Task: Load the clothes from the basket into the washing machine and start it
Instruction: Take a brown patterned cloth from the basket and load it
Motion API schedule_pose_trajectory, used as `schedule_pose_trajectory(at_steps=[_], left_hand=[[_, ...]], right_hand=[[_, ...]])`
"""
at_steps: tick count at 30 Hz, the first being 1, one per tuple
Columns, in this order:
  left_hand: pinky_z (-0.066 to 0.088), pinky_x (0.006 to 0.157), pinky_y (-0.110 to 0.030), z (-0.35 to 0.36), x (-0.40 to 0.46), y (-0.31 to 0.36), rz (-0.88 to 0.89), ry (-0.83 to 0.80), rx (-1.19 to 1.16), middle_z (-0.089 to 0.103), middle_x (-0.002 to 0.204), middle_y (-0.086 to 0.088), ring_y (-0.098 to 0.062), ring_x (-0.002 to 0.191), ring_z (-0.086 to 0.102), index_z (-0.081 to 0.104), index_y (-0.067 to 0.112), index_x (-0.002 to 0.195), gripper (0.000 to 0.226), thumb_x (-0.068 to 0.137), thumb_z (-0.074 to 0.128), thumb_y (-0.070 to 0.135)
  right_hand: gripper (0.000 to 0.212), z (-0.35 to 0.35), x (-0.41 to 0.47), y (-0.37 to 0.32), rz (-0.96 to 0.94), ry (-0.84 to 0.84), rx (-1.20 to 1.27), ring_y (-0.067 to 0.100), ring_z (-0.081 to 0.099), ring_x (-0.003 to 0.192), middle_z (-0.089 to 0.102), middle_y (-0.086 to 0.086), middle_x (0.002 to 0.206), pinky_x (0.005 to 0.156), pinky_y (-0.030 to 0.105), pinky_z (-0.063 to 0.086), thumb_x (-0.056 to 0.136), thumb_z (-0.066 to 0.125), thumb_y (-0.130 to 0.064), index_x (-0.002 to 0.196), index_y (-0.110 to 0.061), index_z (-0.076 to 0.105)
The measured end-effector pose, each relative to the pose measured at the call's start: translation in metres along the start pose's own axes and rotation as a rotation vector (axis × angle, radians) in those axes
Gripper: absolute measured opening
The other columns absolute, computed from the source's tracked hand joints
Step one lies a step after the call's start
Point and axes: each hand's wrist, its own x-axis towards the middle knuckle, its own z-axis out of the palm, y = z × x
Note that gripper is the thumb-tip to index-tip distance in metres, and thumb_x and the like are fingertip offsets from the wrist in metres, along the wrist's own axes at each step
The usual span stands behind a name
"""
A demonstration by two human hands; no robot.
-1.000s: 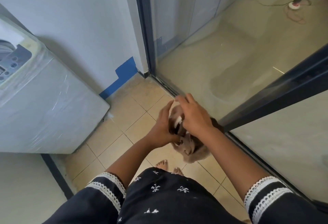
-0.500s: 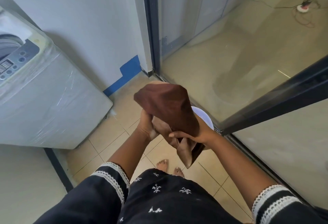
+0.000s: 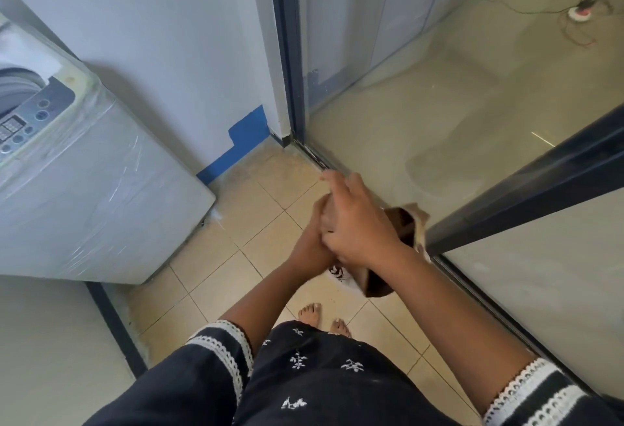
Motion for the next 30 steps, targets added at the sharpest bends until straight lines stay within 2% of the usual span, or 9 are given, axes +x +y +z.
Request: schedule_pose_trajectory(at_steps=[3,6,8,11,14,18,24,26,30], left_hand=[[0.058,0.083,-0.034,-0.013,0.0,0.001,-0.238,0.177,-0.544,0.064,0.114,-0.005,-0.025,0.107,0.065,0.052,0.009,0.132,0.044,0.095,0.06,0.03],[0.058,0.071,-0.021,-0.032,0.005,-0.005,-0.514,0.27,-0.739,0.063,0.108,-0.007,-0.024,0.101,0.063,0.052,0.011,0.131,0.034,0.104,0.047,0.03],[0.053,0.07,-0.019,-0.032,-0.001,0.0,-0.601,0.175,-0.693,0.054,0.127,-0.01,-0.023,0.096,0.058,0.037,-0.002,0.144,0.064,0.095,0.064,0.03],[0.054,0.063,-0.023,-0.03,-0.006,0.003,-0.63,0.144,-0.706,0.044,0.14,-0.019,-0.025,0.092,0.059,0.029,-0.009,0.147,0.047,0.102,0.04,-0.003],[0.054,0.075,-0.018,-0.027,0.001,0.012,-0.581,0.045,-0.634,0.051,0.136,-0.016,-0.014,0.093,0.063,0.035,-0.01,0.144,0.051,0.095,0.046,-0.012],[0.058,0.088,-0.045,-0.046,0.008,0.001,-0.527,0.128,-0.256,0.052,0.137,-0.014,-0.028,0.114,0.061,0.031,0.016,0.148,0.082,0.082,0.078,0.019],[0.042,0.105,-0.038,-0.039,0.006,0.006,-0.196,-0.028,0.04,0.017,0.16,0.002,-0.017,0.142,0.027,0.008,0.044,0.151,0.124,0.062,0.093,0.024],[0.045,0.102,-0.031,-0.013,0.008,0.02,-0.111,-0.09,0.081,0.031,0.154,0.003,-0.012,0.135,0.039,0.015,0.036,0.149,0.113,0.066,0.09,0.025],[0.059,0.074,-0.026,0.01,0.011,0.041,-0.04,0.233,-0.26,0.068,0.101,0.001,-0.028,0.099,0.066,0.056,0.009,0.118,0.024,0.094,0.059,0.003]], right_hand=[[0.089,-0.02,0.0,-0.006,-0.148,0.022,0.391,0.015,0.042,0.127,0.028,-0.011,0.139,0.097,0.028,0.046,0.071,0.084,-0.034,0.141,-0.042,0.029],[0.106,-0.018,-0.001,0.022,-0.124,0.027,0.248,0.018,0.026,0.143,0.021,-0.009,0.154,0.114,0.041,0.033,0.061,0.084,-0.057,0.148,-0.043,0.024],[0.124,-0.005,-0.004,0.042,0.003,-0.036,0.225,0.018,0.021,0.146,0.019,-0.005,0.159,0.118,0.047,0.028,0.052,0.084,-0.066,0.151,-0.044,0.014],[0.119,0.012,-0.011,0.051,0.081,-0.107,0.598,0.001,0.04,0.135,0.036,-0.015,0.151,0.107,0.023,0.041,0.055,0.093,-0.047,0.146,-0.049,0.017],[0.093,0.018,-0.014,0.056,0.18,-0.011,0.682,-0.003,0.058,0.105,0.058,-0.01,0.122,0.082,0.01,0.05,0.068,0.091,-0.029,0.138,-0.037,0.031],[0.083,0.006,-0.012,0.08,0.286,0.116,0.295,0.022,0.062,0.096,0.06,0.001,0.115,0.072,0.026,0.05,0.073,0.078,-0.013,0.139,-0.031,0.03],[0.095,-0.022,-0.006,0.072,0.328,-0.018,-0.318,0.027,0.051,0.115,0.037,0.008,0.136,0.077,0.035,0.041,0.076,0.076,-0.018,0.148,-0.034,0.016],[0.096,-0.02,-0.003,0.047,0.232,-0.014,-0.206,0.027,0.05,0.115,0.037,0.008,0.137,0.076,0.034,0.044,0.074,0.076,-0.018,0.147,-0.037,0.017],[0.088,-0.019,-0.004,0.015,-0.065,0.023,0.144,0.016,0.053,0.112,0.041,-0.004,0.131,0.085,0.034,0.054,0.076,0.076,-0.034,0.145,-0.046,0.022]])
